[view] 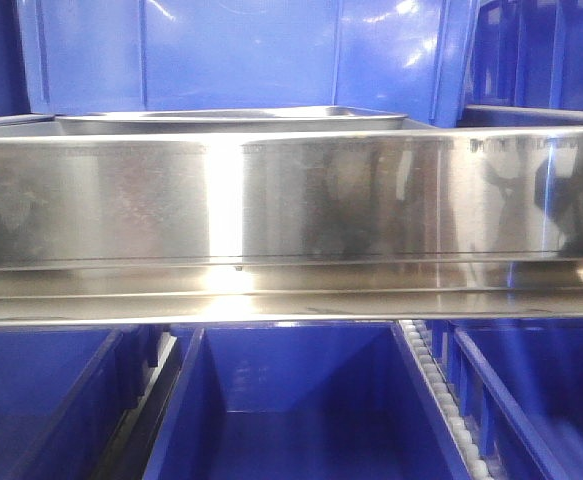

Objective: Stack silver trays without gaps

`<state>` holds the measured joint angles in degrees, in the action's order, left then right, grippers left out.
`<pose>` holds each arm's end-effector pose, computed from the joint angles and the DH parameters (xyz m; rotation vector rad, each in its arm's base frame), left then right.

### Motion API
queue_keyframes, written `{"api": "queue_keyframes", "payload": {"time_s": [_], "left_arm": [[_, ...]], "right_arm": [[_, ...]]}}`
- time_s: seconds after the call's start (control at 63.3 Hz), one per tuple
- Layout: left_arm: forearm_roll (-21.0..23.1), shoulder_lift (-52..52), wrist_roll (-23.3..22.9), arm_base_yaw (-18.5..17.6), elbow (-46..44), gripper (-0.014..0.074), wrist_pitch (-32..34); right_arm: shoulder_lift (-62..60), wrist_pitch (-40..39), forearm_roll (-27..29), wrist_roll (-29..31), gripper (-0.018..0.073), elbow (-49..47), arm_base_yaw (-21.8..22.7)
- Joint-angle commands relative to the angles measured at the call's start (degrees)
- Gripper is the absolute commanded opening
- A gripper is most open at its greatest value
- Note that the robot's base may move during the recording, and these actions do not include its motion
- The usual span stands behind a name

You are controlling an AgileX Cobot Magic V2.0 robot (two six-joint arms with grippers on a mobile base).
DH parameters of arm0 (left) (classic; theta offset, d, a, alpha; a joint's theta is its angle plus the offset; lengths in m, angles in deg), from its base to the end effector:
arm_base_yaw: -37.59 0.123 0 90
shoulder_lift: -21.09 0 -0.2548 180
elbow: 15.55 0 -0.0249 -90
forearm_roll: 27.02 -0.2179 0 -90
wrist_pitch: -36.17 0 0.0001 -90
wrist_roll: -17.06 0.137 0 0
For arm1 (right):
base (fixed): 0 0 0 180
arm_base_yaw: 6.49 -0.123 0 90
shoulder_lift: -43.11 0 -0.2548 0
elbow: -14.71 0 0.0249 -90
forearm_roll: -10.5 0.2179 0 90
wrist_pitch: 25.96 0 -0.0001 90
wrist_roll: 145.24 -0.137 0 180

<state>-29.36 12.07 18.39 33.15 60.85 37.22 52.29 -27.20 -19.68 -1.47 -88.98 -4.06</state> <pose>0.0996 -0.0078 0.2185 0.1047 1.4688 -0.0115 0.1001 -0.0028 0.2188 0.1002 1.4702 0.0594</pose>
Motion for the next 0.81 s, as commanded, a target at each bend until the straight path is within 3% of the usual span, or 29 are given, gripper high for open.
{"api": "queue_keyframes", "payload": {"time_s": [0.0, 0.079, 0.158, 0.332, 0.443, 0.79], "left_arm": [[-0.2, 0.3, -0.4, -0.3, -0.1, 0.0004, 0.5], [-0.2, 0.3, -0.4, -0.3, -0.1, 0.0004, 0.5], [-0.2, 0.3, -0.4, -0.3, -0.1, 0.0004, 0.5], [-0.2, 0.3, -0.4, -0.3, -0.1, 0.0004, 0.5], [-0.2, 0.3, -0.4, -0.3, -0.1, 0.0004, 0.5], [-0.2, 0.3, -0.4, -0.3, -0.1, 0.0004, 0.5]], "right_arm": [[-0.5, -0.3, -1.2, 0.4, -0.0084, 0.0, 0.3], [-0.5, -0.3, -1.8, 0.9, -0.0084, 0.0, 0.3], [-0.5, -0.3, 1.2, 6.4, -0.0084, 0.0, 0.3], [-0.5, -0.3, 24.0, 30.3, -0.0084, 0.0, 0.3], [-0.5, -0.3, 34.1, 39.6, -0.0084, 0.0, 0.3], [-0.5, -0.7, 34.7, 40.5, -0.0084, 0.0, 0.3]]}}
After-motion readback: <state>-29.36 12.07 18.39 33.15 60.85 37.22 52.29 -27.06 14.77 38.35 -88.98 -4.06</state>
